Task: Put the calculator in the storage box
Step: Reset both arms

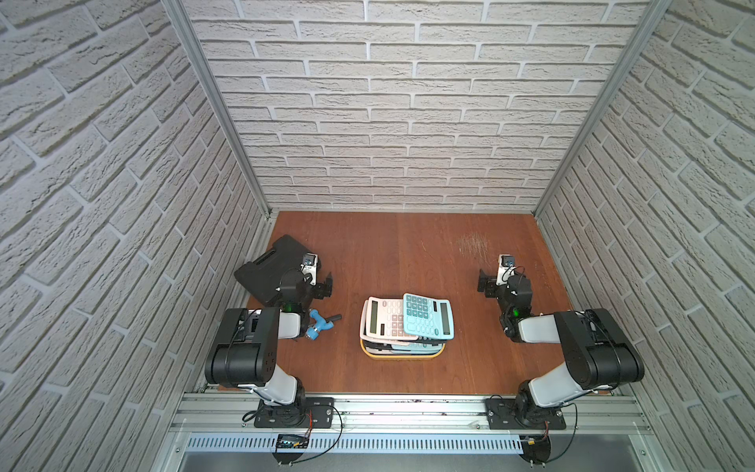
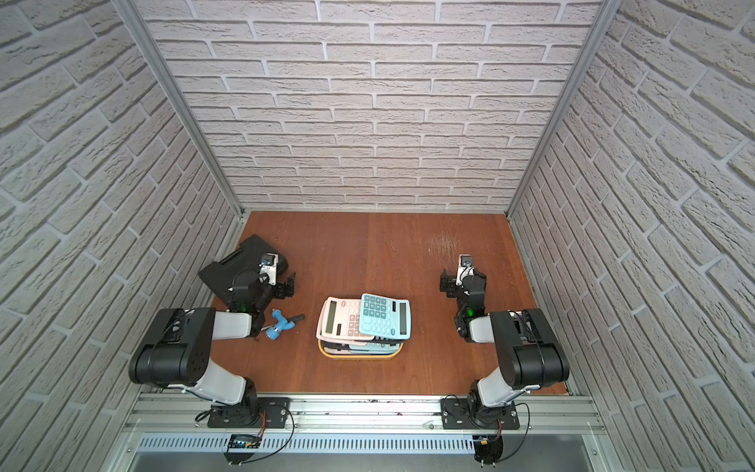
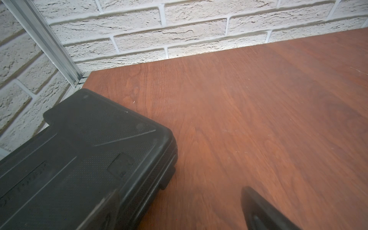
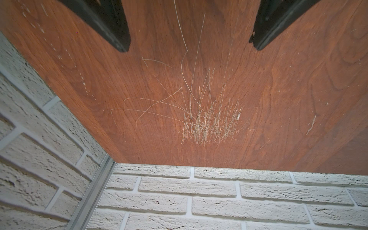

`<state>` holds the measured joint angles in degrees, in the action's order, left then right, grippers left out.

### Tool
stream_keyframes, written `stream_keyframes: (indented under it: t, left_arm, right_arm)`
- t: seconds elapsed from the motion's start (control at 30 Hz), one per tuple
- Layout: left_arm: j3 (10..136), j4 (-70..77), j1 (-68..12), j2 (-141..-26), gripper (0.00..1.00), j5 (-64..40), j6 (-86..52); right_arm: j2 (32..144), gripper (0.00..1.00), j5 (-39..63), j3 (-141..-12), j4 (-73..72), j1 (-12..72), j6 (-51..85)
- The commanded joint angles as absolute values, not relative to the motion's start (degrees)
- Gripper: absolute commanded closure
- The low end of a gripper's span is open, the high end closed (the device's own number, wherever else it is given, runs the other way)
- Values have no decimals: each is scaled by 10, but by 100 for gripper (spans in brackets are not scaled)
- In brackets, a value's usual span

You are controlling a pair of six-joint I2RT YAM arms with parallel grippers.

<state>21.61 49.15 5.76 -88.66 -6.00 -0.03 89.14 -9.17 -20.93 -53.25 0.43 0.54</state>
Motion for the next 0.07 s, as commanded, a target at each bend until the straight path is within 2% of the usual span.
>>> stream_keyframes:
  t: [0.0, 0.03]
  left_arm:
    - [225, 500, 58, -889, 2, -60, 3]
    - [224, 500, 58, -889, 2, -61, 2]
  right_arm:
    - [888, 1, -92, -207, -549, 4, 0]
    - [888, 1, -92, -207, -549, 4, 0]
